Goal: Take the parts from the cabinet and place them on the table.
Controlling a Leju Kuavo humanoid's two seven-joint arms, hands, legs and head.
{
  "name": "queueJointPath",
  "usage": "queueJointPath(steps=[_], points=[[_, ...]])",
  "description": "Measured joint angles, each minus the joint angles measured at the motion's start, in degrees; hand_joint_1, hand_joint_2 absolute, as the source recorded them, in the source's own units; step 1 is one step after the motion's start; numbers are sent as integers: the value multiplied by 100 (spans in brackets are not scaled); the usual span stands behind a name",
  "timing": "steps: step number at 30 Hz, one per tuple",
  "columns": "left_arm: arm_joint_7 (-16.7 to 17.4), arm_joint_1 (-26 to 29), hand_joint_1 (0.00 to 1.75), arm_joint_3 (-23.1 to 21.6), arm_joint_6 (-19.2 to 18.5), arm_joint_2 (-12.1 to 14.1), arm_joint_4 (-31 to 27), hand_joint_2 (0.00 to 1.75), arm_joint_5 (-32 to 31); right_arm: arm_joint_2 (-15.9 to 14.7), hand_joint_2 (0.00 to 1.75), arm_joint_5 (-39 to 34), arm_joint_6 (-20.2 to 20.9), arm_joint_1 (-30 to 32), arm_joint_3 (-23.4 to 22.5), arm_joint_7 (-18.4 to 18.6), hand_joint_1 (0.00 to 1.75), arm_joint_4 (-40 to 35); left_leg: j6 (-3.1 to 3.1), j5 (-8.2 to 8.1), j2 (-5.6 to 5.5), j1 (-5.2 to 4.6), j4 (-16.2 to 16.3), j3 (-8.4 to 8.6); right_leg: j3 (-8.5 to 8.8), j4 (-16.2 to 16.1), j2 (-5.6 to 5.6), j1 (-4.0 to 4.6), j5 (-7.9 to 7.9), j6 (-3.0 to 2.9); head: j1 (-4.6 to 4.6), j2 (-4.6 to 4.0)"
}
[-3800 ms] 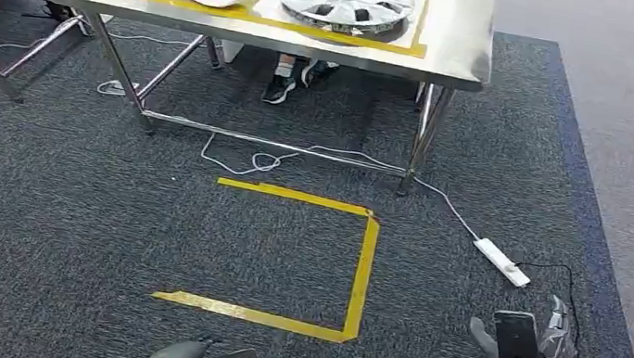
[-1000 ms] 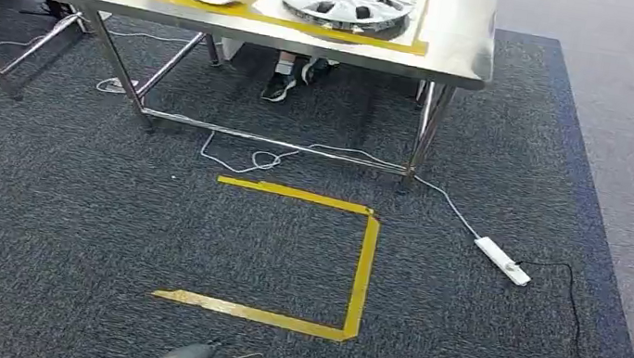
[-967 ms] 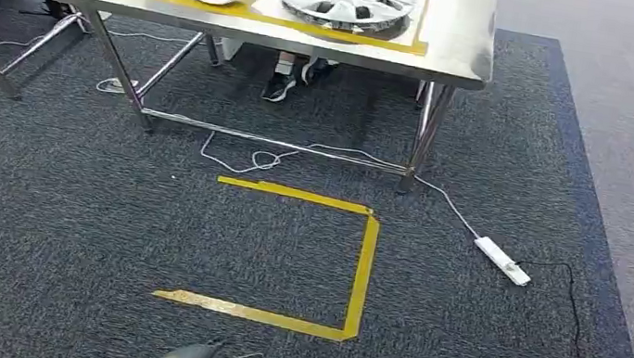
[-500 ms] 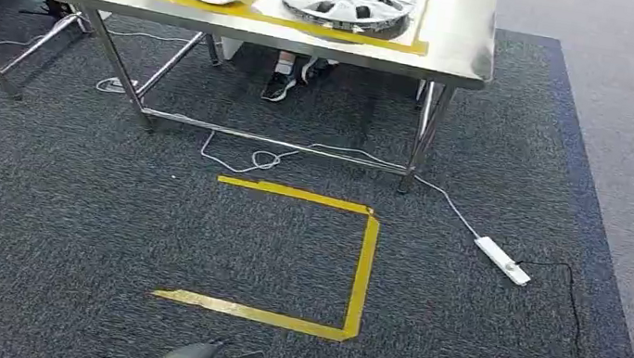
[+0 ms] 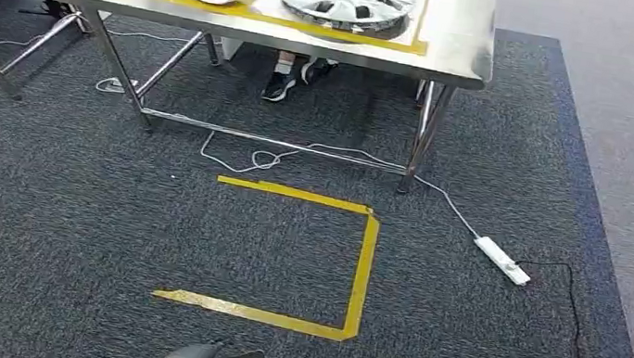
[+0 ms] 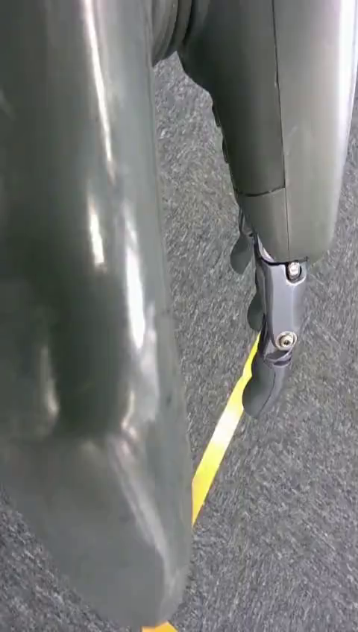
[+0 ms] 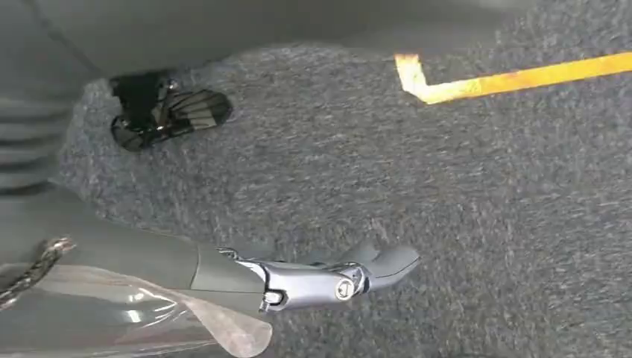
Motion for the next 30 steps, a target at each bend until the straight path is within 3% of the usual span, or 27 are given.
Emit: queueJointPath(steps=[30], points=[[2,-14,0,-83,-98,26,0,0,33,-109,0,-142,-2,-73,-50,-102,0,0,0,0,0,0,1,0,0,0,-1,-1,0,1,0,0]])
